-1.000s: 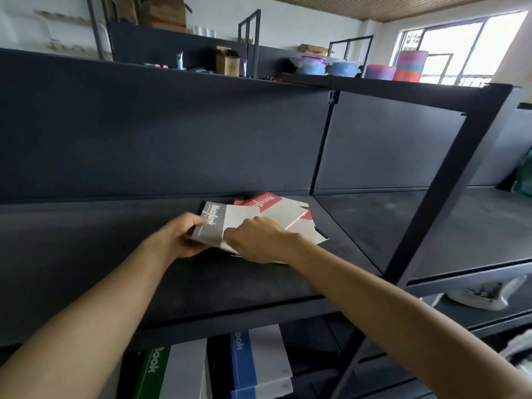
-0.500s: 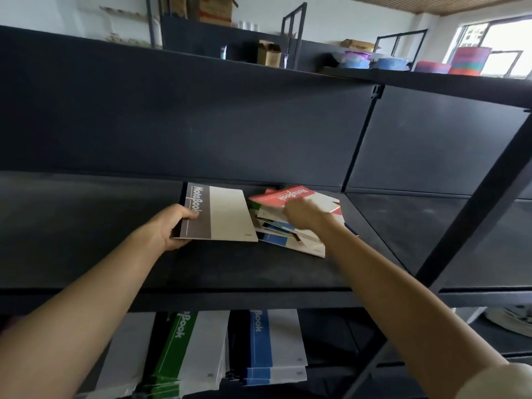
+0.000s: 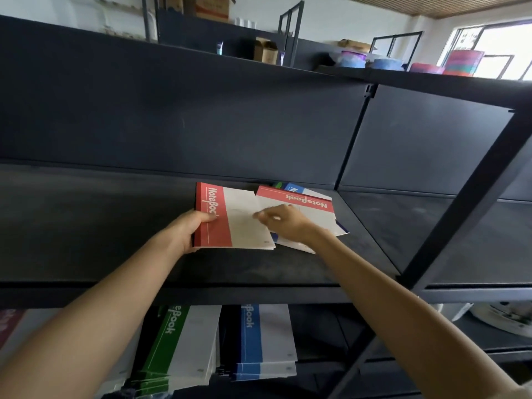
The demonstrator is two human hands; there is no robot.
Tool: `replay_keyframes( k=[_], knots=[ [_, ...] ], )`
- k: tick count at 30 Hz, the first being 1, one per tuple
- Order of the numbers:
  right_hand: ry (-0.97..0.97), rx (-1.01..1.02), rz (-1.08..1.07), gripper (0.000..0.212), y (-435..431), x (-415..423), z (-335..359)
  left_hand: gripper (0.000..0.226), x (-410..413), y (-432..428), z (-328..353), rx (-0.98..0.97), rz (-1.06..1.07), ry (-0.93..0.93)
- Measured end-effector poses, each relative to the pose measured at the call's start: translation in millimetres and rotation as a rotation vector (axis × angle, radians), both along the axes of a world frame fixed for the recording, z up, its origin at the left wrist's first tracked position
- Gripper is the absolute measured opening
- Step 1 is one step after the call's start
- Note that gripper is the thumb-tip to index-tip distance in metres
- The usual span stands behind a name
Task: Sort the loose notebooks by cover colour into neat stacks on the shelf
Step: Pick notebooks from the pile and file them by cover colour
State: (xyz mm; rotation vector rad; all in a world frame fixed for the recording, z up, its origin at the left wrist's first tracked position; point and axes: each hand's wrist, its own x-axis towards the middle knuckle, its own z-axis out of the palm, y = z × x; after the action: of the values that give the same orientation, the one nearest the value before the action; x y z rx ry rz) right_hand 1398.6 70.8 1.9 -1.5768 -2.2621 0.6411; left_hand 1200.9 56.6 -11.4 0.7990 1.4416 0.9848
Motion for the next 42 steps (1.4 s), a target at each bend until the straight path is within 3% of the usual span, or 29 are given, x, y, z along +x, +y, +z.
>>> replay_keyframes(
  k=[3, 7, 11, 17, 19, 25, 28, 32, 34, 36, 39, 42],
  knots=[
    [-0.109, 0.115, -0.206, 0.042, 28, 0, -7, 0.041, -4, -3, 3, 0.006, 0.024, 0.007],
    [-0.252, 0.055, -0.298, 0.049, 49, -25, -19, 0.041, -20, -8, 0, -0.012, 0.106, -0.022],
    [-0.479, 0.010, -0.341, 0.069, 71, -49, -27, 0.038, -34, -16, 2, -0.016, 0.160, -0.055],
    [-0.632, 0.017, -0.393, 0.042, 66, -66, -31, 0.022, -41, -22, 1, -0.002, 0.138, -0.093],
    [-0.653, 0.099, -0.313, 0.036, 68, -62, -30, 0.023, -43, -22, 0, 0.009, 0.114, -0.098],
    [-0.568, 0.214, -0.268, 0.030, 61, -41, -11, 0.026, -39, -19, -2, -0.004, 0.103, -0.086],
    [-0.554, 0.259, -0.243, 0.028, 54, -33, -3, 0.032, -27, -16, -2, 0.004, 0.109, -0.176],
    [-0.326, 0.322, -0.056, 0.027, 33, -37, 17, 0.020, -19, -11, -2, 0.050, 0.132, -0.257],
    [-0.166, 0.281, 0.113, 0.028, 15, -30, 18, 0.003, -16, -9, -3, 0.077, 0.138, -0.297],
    [-0.101, 0.186, 0.211, 0.030, 0, -19, 16, 0.019, -16, -6, -5, 0.095, 0.188, -0.382],
    [-0.131, 0.122, 0.197, 0.031, 0, -4, 6, 0.034, -18, -2, -10, 0.061, 0.238, -0.397],
    [-0.107, 0.021, 0.179, 0.030, 11, 2, -2, 0.027, -16, 0, -10, 0.040, 0.174, -0.302]
  ],
)
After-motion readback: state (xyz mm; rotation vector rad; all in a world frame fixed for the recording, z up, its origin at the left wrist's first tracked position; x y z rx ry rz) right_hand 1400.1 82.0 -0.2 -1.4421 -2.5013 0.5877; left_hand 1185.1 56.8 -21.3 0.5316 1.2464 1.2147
